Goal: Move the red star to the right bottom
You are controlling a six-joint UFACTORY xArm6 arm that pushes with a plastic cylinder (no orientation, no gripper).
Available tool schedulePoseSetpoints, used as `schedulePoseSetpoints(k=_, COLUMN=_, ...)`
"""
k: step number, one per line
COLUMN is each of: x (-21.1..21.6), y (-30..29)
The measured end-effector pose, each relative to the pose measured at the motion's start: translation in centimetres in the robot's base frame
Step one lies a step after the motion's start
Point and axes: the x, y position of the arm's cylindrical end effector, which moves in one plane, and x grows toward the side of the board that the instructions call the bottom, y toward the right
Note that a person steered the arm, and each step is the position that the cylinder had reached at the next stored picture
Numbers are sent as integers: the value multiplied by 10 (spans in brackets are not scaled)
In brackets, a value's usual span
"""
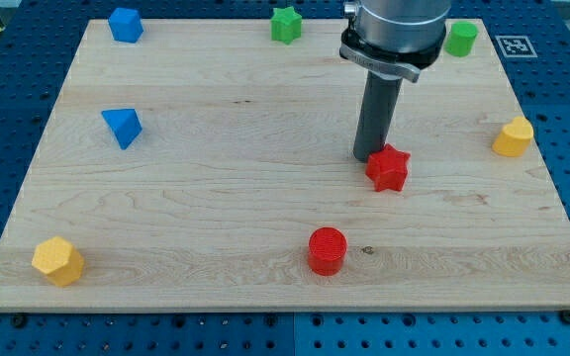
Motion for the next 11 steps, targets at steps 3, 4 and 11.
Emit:
schedulePoseSetpoints(k=3, x=56, y=24)
schedulePoseSetpoints(k=4, x=71, y=50)
schedulePoseSetpoints(k=11, x=62, y=102)
